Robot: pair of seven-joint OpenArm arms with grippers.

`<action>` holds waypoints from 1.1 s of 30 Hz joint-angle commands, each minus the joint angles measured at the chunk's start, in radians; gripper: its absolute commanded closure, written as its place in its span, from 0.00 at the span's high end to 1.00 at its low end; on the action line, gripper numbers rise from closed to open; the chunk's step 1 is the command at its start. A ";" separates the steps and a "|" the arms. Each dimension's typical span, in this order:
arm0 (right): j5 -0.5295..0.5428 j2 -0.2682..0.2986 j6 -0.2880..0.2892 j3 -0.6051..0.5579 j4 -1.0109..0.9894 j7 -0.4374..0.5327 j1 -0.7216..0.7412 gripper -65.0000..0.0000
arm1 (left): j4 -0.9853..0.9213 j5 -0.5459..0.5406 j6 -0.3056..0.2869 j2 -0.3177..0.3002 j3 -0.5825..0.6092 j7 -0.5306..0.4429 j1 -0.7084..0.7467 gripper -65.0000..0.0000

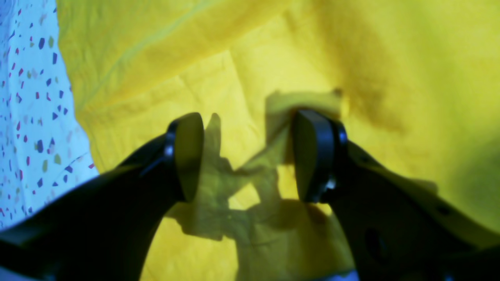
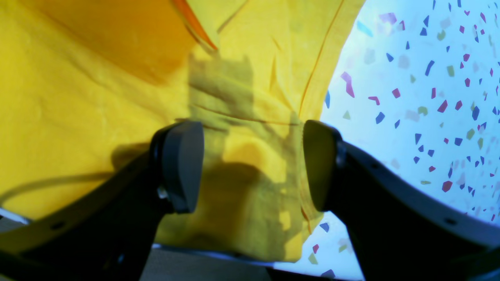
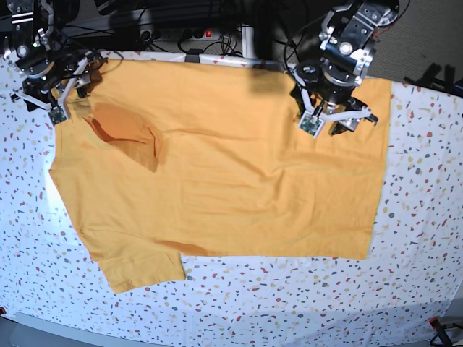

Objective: Fold the T-shirt properly

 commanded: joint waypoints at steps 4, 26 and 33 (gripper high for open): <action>-0.003 0.018 -0.002 0.008 0.012 0.003 0.000 0.59 | -0.023 0.018 0.004 -0.015 -0.006 0.184 0.008 0.55; 0.023 0.019 -0.065 0.008 0.042 0.055 0.004 0.59 | -0.021 0.190 0.011 -0.012 -0.005 0.240 0.005 0.55; 0.335 0.013 0.016 0.008 0.299 -0.029 0.009 0.59 | -0.021 0.190 0.011 -0.012 -0.005 0.240 0.005 0.55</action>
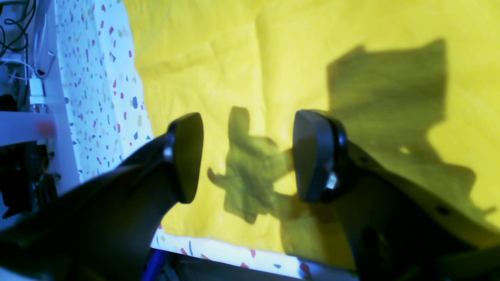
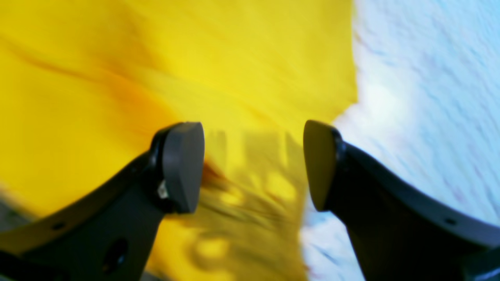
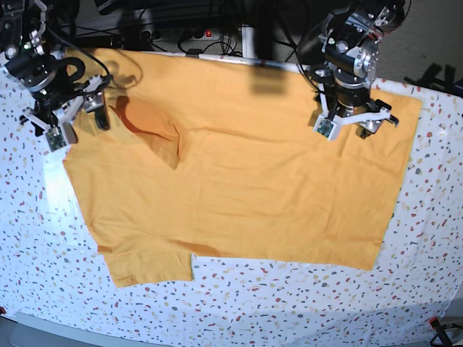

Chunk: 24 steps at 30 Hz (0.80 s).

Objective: Fold the T-shirt properly

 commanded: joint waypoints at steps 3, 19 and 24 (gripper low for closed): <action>0.080 -0.012 0.082 0.004 0.037 -0.013 0.000 0.59 | -0.008 -0.030 -0.018 -0.006 -0.002 0.063 0.014 0.55; -0.016 -0.095 0.216 0.001 -0.274 -0.039 0.000 0.59 | 0.048 -0.030 0.067 -0.006 -0.002 0.045 0.013 0.55; -0.034 -0.089 0.215 0.001 -0.366 0.003 0.018 0.59 | 0.048 -0.030 0.068 -0.006 -0.002 -0.021 0.013 0.55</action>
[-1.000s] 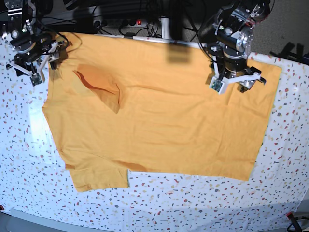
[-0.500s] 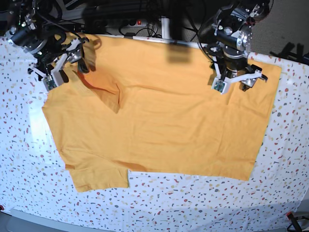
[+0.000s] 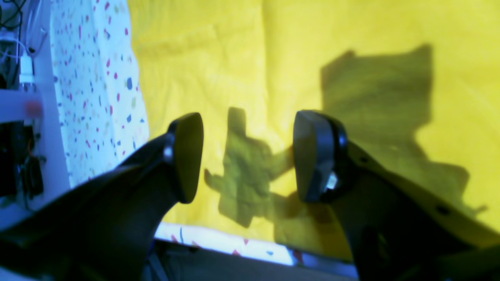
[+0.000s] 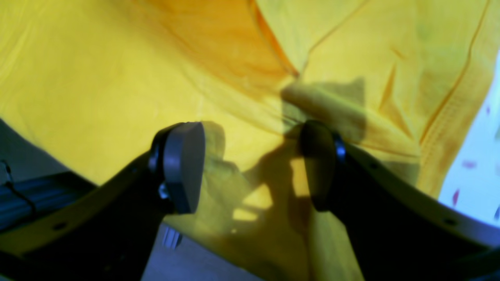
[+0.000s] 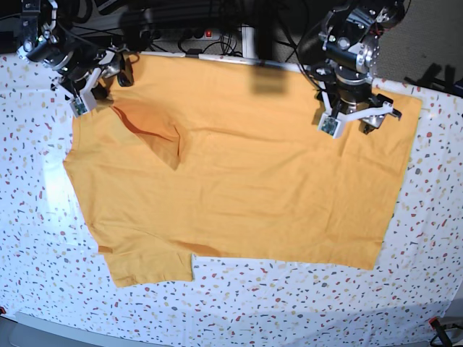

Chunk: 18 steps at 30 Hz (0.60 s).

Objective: Fold the T-shirt properly

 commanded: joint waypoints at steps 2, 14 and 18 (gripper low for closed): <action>-0.013 0.014 0.005 0.005 0.000 -0.013 0.011 0.59 | 0.011 -0.007 0.000 -0.005 -0.002 -0.010 -0.002 0.55; -0.067 0.019 -0.014 0.006 0.000 -0.079 0.031 0.59 | 0.023 -0.006 0.018 -0.005 -0.002 -0.007 -0.003 0.55; -0.080 0.019 -0.016 0.006 0.000 -0.079 0.029 0.59 | 0.083 -0.006 0.052 -0.005 -0.002 -0.050 -0.003 0.55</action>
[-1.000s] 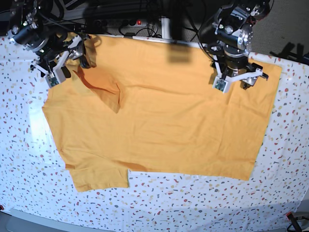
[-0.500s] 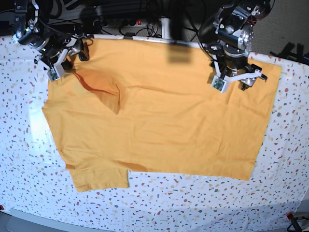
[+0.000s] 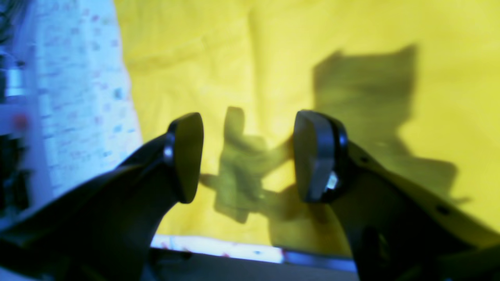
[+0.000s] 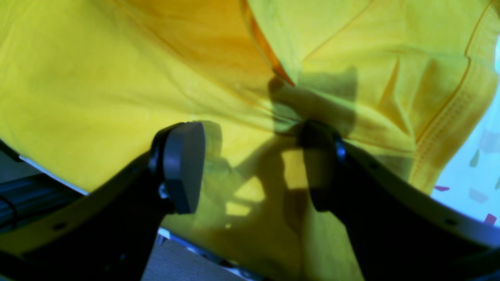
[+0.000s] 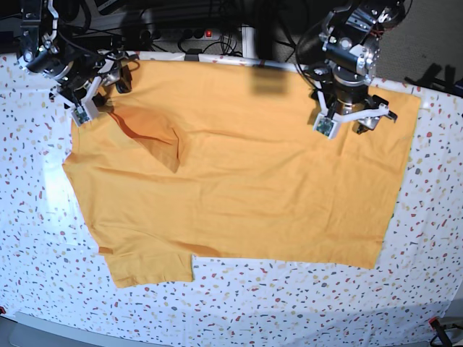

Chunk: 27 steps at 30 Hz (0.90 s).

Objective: Fold the T-shirt properly

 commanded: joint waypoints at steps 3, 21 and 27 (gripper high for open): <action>-0.037 0.023 -0.030 0.008 0.006 -0.026 -0.008 0.59 | 0.074 0.019 0.008 -0.004 -0.003 -0.032 -0.006 0.55; -0.133 0.084 -0.101 0.022 0.006 -0.038 -0.026 0.59 | 0.093 0.019 0.008 -0.004 -0.003 -0.024 -0.006 0.55; -0.121 0.102 -0.103 0.022 0.006 -0.022 -0.061 0.59 | 0.093 0.019 0.008 -0.004 -0.003 -0.024 -0.006 0.55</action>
